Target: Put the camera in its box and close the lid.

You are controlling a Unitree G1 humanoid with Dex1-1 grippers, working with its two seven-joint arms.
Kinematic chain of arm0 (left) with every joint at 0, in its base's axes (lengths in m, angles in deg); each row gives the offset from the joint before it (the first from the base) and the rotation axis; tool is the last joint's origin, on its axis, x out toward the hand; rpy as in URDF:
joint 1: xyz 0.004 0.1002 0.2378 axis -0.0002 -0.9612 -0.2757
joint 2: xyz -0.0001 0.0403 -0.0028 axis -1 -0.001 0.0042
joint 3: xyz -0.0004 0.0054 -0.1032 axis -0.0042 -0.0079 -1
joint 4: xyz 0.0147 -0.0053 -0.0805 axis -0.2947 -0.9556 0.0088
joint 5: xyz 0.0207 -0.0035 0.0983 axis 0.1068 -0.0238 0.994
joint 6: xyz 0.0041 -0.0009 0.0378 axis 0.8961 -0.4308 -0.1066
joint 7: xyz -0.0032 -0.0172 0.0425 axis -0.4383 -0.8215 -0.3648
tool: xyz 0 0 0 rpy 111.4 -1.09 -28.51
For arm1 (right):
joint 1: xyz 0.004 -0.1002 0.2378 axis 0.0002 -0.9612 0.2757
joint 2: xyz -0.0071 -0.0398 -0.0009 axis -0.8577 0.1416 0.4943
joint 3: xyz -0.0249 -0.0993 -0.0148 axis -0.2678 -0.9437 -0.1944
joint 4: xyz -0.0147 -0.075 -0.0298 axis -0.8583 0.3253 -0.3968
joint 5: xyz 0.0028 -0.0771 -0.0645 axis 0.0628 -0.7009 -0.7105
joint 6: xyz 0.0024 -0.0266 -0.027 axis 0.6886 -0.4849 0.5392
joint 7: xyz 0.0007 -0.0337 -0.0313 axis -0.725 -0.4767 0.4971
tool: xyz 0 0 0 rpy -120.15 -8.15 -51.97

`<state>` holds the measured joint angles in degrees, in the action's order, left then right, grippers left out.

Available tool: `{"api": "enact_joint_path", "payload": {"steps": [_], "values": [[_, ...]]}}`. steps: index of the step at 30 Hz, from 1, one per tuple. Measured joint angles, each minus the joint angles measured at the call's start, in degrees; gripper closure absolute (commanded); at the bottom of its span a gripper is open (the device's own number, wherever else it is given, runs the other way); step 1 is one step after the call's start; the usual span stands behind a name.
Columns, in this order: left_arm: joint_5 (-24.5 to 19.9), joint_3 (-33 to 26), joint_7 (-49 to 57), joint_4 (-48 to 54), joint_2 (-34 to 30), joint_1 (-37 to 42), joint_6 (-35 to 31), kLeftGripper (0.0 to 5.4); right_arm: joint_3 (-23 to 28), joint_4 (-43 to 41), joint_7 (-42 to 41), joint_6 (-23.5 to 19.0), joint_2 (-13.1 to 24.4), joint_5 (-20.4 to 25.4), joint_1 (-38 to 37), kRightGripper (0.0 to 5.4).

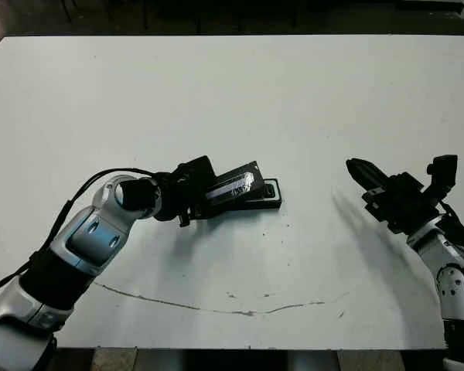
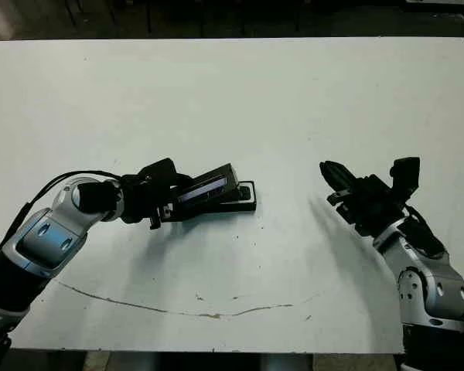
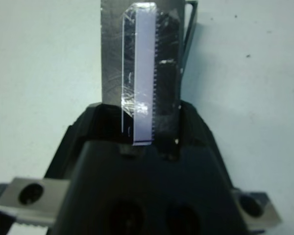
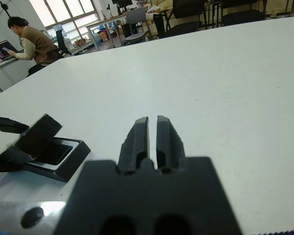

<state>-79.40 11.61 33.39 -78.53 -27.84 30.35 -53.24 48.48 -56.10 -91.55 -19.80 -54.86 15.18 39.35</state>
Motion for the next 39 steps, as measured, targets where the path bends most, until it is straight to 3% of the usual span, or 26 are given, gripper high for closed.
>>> {"api": "enact_joint_path", "payload": {"steps": [19,39], "values": [[2.5,2.9,-9.3,-21.3,6.0,10.7,9.3,2.94,-0.1,0.2,0.0,1.7,-0.1,-0.2,-1.0,5.4],[3.9,1.9,-11.2,-25.8,10.4,12.9,12.8,2.94,-0.4,-0.9,0.8,0.9,-0.2,0.1,-1.7,5.4]]}}
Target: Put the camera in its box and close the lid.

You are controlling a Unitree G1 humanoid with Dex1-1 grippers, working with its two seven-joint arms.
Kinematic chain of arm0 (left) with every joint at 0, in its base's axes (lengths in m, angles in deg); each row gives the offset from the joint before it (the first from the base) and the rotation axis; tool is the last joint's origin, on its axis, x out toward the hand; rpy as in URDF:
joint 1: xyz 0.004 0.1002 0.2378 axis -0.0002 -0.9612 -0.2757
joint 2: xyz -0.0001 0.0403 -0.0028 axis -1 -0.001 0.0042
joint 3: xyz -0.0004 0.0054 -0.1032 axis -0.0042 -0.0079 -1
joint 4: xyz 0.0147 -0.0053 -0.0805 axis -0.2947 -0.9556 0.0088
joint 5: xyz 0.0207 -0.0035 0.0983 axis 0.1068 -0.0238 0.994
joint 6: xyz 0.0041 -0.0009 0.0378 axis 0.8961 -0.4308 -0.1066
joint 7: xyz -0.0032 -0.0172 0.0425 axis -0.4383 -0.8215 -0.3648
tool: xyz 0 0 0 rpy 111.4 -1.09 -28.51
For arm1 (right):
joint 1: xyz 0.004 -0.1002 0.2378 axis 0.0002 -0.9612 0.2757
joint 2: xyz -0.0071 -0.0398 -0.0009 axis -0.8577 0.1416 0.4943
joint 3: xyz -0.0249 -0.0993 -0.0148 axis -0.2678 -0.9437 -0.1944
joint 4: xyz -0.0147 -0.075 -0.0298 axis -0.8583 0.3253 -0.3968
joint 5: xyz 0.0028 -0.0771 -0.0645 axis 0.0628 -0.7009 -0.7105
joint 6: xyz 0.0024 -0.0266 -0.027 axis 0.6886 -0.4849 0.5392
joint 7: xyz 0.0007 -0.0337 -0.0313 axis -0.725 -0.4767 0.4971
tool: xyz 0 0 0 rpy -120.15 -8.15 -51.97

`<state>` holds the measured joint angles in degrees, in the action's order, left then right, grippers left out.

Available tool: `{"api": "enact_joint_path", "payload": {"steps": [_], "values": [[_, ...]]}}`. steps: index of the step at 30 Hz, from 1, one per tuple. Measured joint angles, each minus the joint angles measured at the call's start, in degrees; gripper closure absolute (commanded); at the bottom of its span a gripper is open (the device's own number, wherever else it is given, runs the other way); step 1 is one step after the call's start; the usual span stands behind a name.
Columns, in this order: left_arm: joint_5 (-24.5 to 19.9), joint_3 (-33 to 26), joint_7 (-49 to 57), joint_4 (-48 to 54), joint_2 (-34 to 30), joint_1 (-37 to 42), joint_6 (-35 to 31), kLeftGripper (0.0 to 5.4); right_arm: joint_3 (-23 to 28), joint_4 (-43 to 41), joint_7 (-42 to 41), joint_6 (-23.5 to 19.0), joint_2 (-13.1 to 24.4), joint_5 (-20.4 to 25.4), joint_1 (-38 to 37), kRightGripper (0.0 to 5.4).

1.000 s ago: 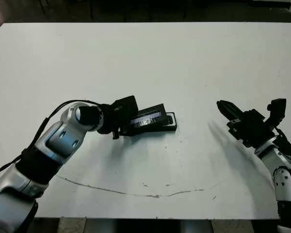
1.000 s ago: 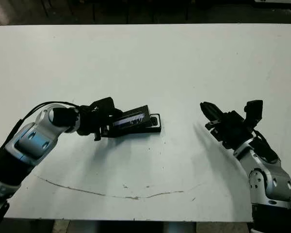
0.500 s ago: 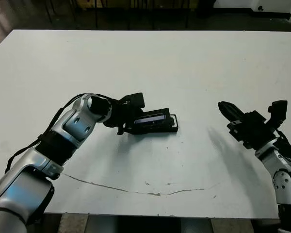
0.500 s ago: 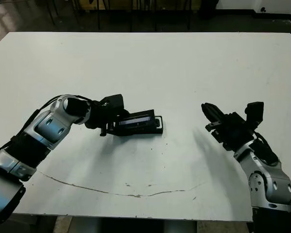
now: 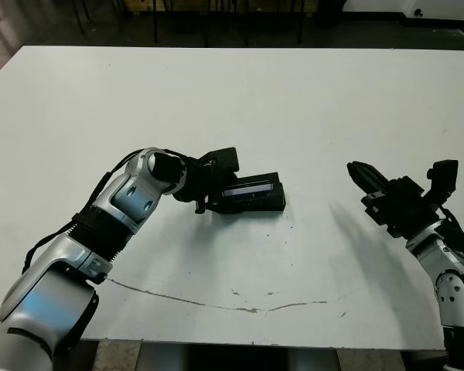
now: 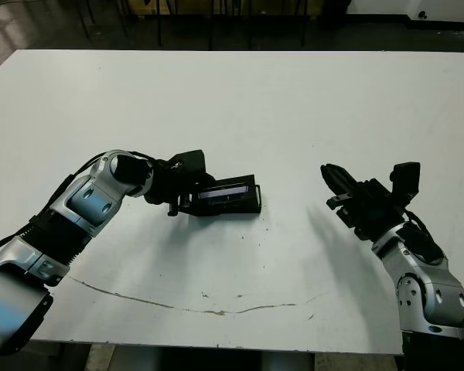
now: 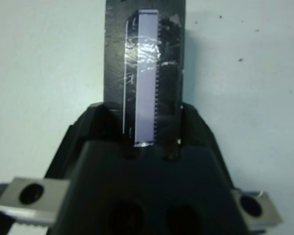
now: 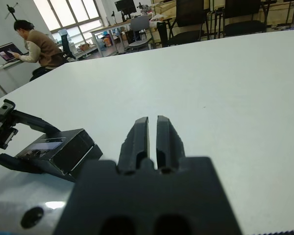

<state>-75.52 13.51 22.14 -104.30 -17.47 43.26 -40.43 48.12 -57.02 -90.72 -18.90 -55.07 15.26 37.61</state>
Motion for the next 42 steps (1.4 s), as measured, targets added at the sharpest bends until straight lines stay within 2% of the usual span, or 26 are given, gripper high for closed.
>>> {"api": "enact_joint_path", "payload": {"steps": [27,32,36,42], "values": [[5.9,2.9,-5.0,-6.4,4.5,6.5,0.0,2.94,-0.1,0.6,-1.3,-0.2,-0.1,0.1,0.1,5.4],[6.8,3.5,-6.7,-6.4,5.0,7.7,-3.1,2.94,-0.2,1.6,-1.9,0.3,-0.1,-0.1,0.2,5.4],[7.1,4.1,-7.8,-6.2,5.3,7.8,-4.8,2.23,-0.2,1.3,-1.6,0.3,-0.1,-0.1,0.2,5.4],[7.1,4.7,-6.1,-4.4,7.7,7.5,-2.2,1.13,0.1,4.0,-4.0,2.2,-0.6,0.5,0.2,5.4]]}}
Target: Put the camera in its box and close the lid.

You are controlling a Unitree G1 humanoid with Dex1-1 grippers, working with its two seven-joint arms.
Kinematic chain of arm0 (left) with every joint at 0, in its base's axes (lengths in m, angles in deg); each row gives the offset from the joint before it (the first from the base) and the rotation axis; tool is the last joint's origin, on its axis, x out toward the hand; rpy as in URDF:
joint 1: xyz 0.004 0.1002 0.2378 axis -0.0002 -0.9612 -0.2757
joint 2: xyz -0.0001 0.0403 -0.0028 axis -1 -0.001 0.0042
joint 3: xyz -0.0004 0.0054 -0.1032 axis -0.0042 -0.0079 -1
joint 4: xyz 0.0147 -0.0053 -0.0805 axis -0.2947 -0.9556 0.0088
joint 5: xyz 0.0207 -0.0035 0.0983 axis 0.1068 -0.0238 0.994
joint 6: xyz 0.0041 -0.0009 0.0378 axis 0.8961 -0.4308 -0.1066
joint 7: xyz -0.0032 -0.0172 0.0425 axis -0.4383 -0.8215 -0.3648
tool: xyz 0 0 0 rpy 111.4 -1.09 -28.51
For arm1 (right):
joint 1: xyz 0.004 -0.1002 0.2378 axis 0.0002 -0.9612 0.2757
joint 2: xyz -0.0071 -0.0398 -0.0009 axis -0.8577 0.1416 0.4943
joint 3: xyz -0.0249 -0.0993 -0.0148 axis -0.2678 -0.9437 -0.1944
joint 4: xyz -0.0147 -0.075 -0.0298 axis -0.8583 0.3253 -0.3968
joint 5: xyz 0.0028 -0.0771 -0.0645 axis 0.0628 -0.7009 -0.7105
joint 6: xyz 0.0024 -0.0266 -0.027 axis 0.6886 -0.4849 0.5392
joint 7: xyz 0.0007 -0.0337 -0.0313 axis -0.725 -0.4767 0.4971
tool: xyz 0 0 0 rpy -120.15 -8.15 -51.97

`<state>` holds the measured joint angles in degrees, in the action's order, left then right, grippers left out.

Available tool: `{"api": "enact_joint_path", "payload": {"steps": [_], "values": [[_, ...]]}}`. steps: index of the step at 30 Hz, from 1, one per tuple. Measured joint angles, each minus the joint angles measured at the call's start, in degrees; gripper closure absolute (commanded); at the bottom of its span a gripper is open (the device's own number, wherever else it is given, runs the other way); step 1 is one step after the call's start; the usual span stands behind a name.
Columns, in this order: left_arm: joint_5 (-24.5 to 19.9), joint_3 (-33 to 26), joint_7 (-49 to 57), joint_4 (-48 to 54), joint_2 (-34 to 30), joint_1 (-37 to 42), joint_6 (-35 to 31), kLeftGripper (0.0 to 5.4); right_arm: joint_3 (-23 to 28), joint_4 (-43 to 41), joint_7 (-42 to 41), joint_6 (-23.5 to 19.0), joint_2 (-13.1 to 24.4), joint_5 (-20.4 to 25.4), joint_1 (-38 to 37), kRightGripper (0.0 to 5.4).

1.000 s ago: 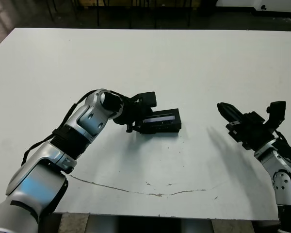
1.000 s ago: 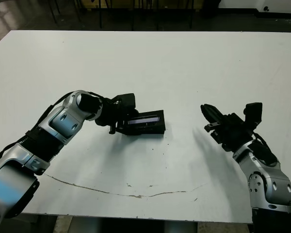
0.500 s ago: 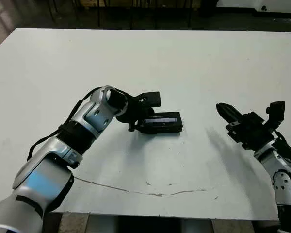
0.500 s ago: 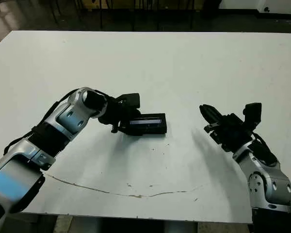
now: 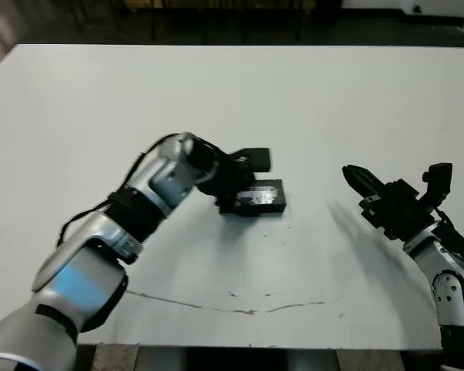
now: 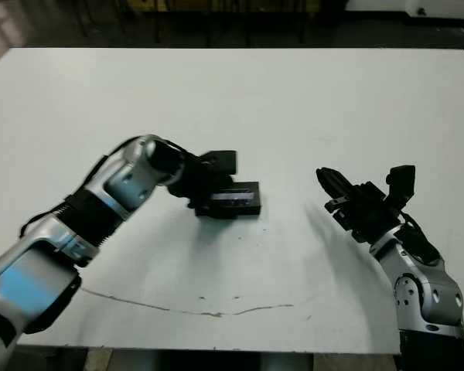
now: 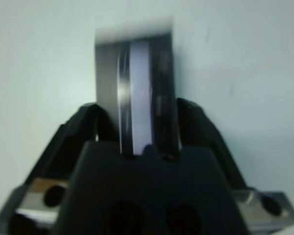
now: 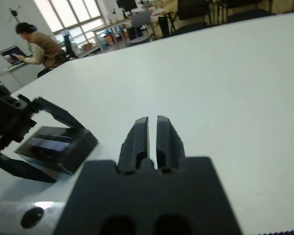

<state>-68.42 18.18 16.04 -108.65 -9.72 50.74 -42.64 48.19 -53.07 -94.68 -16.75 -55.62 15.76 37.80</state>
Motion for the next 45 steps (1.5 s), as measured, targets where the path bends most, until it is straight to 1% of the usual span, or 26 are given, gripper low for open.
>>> {"api": "enact_joint_path", "payload": {"steps": [3,7,8,11,14,16,20,25,30,35,38,40,42,44,45], "values": [[-0.5,0.1,0.0,1.5,-0.3,-0.4,0.4,0.67,-0.1,0.2,-0.1,0.1,0.0,0.0,0.3,5.4],[-1.4,-0.1,0.0,3.6,-2.4,-1.7,0.4,0.07,-0.2,-0.3,0.1,0.1,0.0,-0.2,0.2,5.4],[-2.0,-0.3,0.0,3.9,-3.0,-2.1,0.5,0.01,-0.2,-0.4,0.3,0.1,0.0,-0.2,0.2,5.4],[-4.1,-1.2,-0.4,5.2,-5.7,-4.1,2.3,0.01,-0.1,-1.1,1.0,0.0,-0.1,-0.2,-0.1,5.4],[-6.0,-2.6,-0.6,5.8,-9.1,-6.3,6.4,0.01,-0.1,-1.6,1.3,-0.1,-0.1,-0.2,-0.1,5.4],[-7.3,-4.1,-0.5,6.1,-11.4,-8.0,7.8,0.01,-0.1,-2.1,2.2,-0.4,-0.1,-0.2,-0.2,5.4],[-9.8,-7.6,0.7,7.7,-15.5,-11.7,8.2,0.01,-0.3,-2.2,2.2,-0.4,-0.1,-0.3,-0.2,5.4],[-11.1,-12.3,3.1,9.6,-19.5,-15.8,8.2,0.01,-0.5,-1.7,1.6,-0.5,-0.1,-0.3,-0.1,5.4],[-13.1,-16.3,3.7,9.8,-22.9,-19.0,8.3,0.01,-0.7,-2.4,2.8,-0.6,-0.1,-1.1,-0.2,5.4],[-16.8,-21.7,3.5,12.7,-28.0,-25.1,7.6,0.01,-0.7,-2.9,3.3,-0.7,-0.1,-1.1,-0.2,5.4],[-19.6,-25.8,3.7,15.7,-30.5,-30.2,7.7,0.01,-0.6,-3.9,3.5,-1.2,-0.1,-0.7,-0.5,5.4],[-21.6,-29.3,5.4,18.3,-31.1,-34.2,7.3,0.01,-0.6,-5.1,4.8,-1.7,-0.1,-0.8,-1.2,5.4],[-22.6,-33.0,9.9,22.7,-30.7,-37.5,6.0,0.08,-0.6,-5.4,5.0,-1.7,-0.3,-0.5,-1.6,5.4],[-24.1,-37.4,16.7,28.5,-28.5,-39.6,3.7,0.28,-0.6,-5.1,4.6,-1.6,-0.6,-0.1,-1.6,5.4],[-25.7,-39.4,20.7,31.5,-26.2,-40.1,2.0,0.43,-0.7,-4.7,4.2,-1.6,-0.6,-0.1,-1.6,5.4]]}}
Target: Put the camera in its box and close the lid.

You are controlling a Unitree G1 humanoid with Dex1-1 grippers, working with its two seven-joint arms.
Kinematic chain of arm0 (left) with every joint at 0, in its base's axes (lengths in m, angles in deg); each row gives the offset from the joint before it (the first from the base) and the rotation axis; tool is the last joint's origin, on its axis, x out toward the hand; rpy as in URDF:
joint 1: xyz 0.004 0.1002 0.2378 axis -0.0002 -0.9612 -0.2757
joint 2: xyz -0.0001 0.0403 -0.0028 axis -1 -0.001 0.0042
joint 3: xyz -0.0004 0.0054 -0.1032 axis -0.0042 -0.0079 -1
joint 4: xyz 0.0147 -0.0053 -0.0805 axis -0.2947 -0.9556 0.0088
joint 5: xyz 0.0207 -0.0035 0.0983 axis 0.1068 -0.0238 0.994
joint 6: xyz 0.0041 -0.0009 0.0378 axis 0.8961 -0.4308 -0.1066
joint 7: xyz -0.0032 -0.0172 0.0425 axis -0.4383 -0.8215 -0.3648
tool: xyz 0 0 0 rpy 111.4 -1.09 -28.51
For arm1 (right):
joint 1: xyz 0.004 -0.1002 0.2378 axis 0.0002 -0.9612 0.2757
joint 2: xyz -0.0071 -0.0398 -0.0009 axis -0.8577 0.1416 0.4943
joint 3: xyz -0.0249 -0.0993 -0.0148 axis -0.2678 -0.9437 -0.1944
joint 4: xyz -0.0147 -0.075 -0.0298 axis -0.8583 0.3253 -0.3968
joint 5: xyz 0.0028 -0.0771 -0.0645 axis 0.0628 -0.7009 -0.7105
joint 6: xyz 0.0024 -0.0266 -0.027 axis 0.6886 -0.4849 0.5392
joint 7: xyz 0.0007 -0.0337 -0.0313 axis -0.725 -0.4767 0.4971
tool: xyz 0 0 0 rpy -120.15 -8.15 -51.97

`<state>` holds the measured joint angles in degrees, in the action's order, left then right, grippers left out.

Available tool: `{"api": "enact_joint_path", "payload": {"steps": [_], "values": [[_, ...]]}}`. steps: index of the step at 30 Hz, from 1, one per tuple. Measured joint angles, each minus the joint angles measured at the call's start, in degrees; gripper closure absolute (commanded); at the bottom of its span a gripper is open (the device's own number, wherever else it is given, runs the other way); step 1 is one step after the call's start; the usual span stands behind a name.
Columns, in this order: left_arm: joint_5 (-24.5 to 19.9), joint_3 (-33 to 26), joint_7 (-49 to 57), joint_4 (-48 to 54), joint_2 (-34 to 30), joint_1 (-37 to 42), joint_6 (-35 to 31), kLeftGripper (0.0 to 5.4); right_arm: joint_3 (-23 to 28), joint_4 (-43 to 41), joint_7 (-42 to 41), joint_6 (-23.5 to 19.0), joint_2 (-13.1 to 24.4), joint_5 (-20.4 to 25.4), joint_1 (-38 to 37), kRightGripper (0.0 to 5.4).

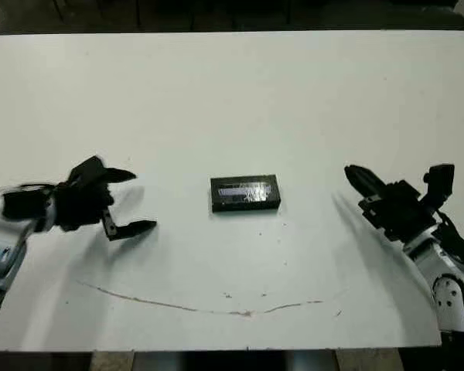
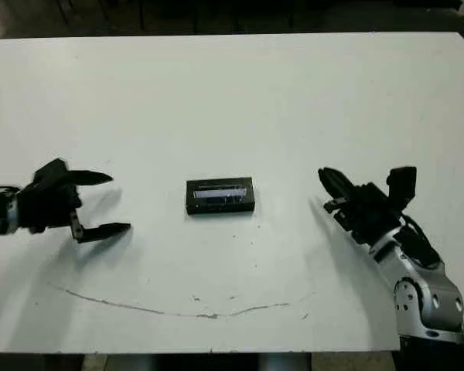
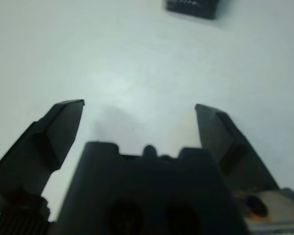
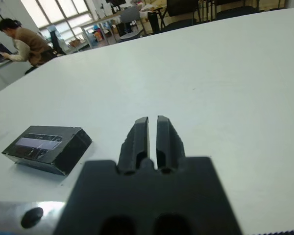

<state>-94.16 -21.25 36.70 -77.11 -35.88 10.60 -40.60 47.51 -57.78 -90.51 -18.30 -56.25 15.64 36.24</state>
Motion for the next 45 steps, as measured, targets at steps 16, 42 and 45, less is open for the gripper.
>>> {"api": "enact_joint_path", "payload": {"steps": [16,42,45], "values": [[-5.2,14.0,19.2,6.7,29.0,4.0,-3.2,3.49,-1.5,1.9,2.2,3.8,-3.3,-2.8,1.1,5.4],[9.2,24.4,32.7,-10.5,40.5,7.3,-1.2,5.38,-1.4,2.3,1.5,7.4,-4.3,-3.8,-0.7,5.4],[8.5,23.3,32.7,-10.8,40.9,6.3,0.6,5.38,-1.4,2.2,1.2,7.5,-4.3,-3.6,-0.7,5.4]]}}
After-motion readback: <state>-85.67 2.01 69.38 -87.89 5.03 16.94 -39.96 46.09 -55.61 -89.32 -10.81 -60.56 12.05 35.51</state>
